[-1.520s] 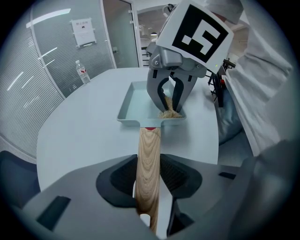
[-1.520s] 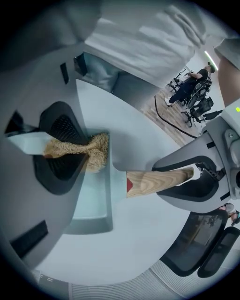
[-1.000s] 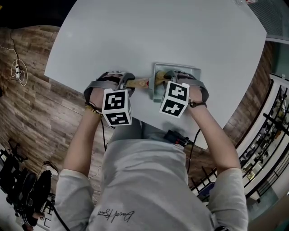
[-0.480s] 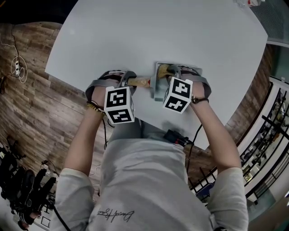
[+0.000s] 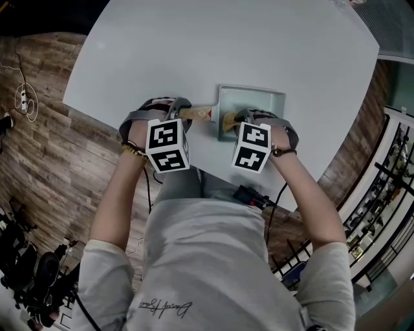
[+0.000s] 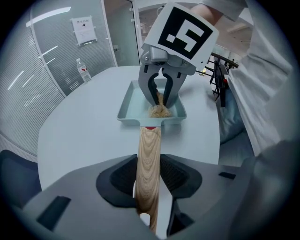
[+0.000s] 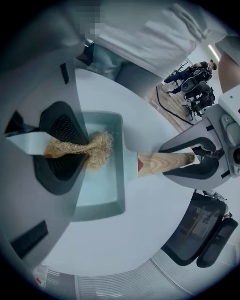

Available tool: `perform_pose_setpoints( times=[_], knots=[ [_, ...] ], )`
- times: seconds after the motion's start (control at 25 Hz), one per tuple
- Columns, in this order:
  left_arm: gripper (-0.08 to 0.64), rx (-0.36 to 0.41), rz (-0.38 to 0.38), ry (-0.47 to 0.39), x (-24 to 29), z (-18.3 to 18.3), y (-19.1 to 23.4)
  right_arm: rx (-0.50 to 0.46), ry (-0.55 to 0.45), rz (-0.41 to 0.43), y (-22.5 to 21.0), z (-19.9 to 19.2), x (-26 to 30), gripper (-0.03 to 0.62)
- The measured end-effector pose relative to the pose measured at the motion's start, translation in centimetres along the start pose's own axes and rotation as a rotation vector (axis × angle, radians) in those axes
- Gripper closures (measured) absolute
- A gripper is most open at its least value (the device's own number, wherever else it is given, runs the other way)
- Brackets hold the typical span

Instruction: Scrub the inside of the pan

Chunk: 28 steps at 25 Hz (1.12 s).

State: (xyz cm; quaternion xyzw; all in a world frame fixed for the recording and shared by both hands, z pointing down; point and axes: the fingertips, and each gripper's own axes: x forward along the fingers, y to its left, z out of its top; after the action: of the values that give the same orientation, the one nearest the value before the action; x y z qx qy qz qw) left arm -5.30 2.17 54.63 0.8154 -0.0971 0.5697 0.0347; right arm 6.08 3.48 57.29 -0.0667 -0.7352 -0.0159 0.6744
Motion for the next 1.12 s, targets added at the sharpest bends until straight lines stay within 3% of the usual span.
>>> perform_pose_setpoints(
  times=[0.24,0.4,0.56,0.92,1.12],
  knots=[
    [0.407,-0.003,-0.004,-0.007,0.1,0.2,0.0,0.019,0.021,0.197,2.8,-0.6,0.0,0.525],
    [0.407,0.013,-0.009,-0.005,0.0,0.2,0.0,0.033,0.012,0.234,2.9,-0.6,-0.3,0.523],
    [0.408,0.042,-0.028,-0.006,-0.4,0.5,-0.2,0.037,-0.018,0.148,1.8,-0.7,-0.7,0.523],
    [0.408,0.071,-0.046,0.005,-0.7,0.9,-0.6,0.122,-0.05,-0.023,-5.4,-1.6,-1.3,0.522],
    [0.408,0.061,-0.043,-0.003,-0.8,1.1,-0.8,0.04,-0.024,-0.103,-6.8,-1.9,-1.5,0.518]
  ],
)
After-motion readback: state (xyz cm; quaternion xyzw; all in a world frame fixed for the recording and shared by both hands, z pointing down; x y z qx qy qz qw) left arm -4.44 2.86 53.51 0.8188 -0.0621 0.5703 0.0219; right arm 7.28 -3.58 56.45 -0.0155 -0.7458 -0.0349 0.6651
